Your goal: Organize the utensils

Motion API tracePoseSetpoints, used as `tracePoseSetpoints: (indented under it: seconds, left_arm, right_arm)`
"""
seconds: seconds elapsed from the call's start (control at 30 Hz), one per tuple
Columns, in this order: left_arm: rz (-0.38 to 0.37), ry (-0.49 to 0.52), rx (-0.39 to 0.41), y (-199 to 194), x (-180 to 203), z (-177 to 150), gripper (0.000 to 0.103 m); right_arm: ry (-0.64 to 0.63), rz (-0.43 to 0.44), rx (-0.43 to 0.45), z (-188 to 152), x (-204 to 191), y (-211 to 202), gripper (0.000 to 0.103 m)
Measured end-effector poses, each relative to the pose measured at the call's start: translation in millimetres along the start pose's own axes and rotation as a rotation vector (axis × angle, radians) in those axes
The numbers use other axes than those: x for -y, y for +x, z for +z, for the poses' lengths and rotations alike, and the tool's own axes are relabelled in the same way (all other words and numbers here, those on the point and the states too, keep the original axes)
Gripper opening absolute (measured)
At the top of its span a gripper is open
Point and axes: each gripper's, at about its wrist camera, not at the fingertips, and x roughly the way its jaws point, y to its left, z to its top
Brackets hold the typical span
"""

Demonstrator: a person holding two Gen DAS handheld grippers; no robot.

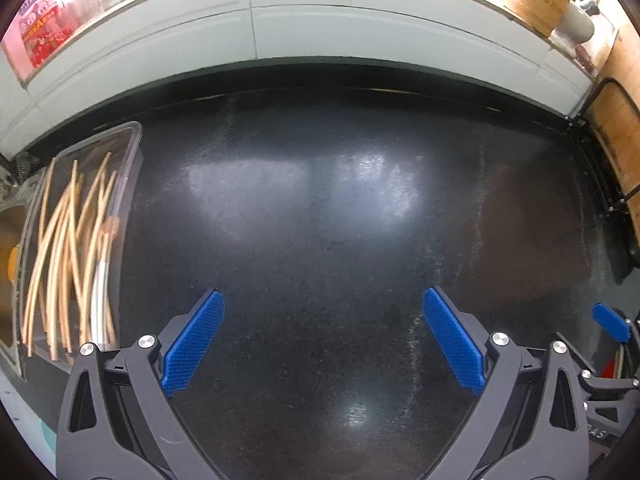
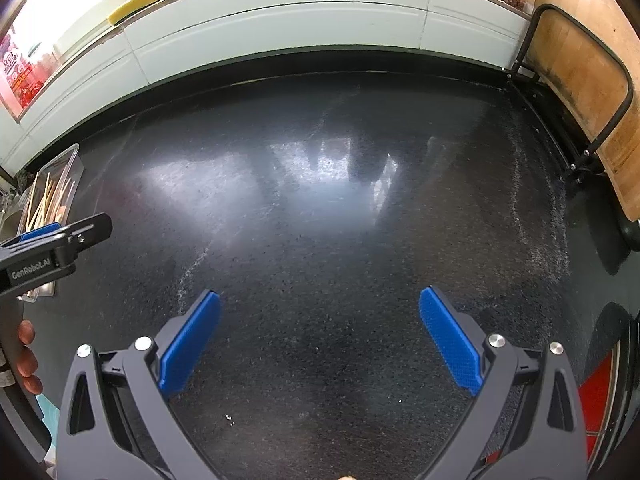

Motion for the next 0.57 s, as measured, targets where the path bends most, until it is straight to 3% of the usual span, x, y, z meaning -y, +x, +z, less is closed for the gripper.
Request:
tracePoseSetpoints:
  seconds: [0.23,0.57]
  left_arm:
    - [0.02,0.008,0.028,-5,1,-2,0.097]
    - [0.028,-0.004,0.008,-2,1,-5,0.097]
  right_arm:
    - [0.0,-0.004,0.002,-1,2,-1,0.096]
    - [0.013,-0.027,0.009,0,12,-2,0.096]
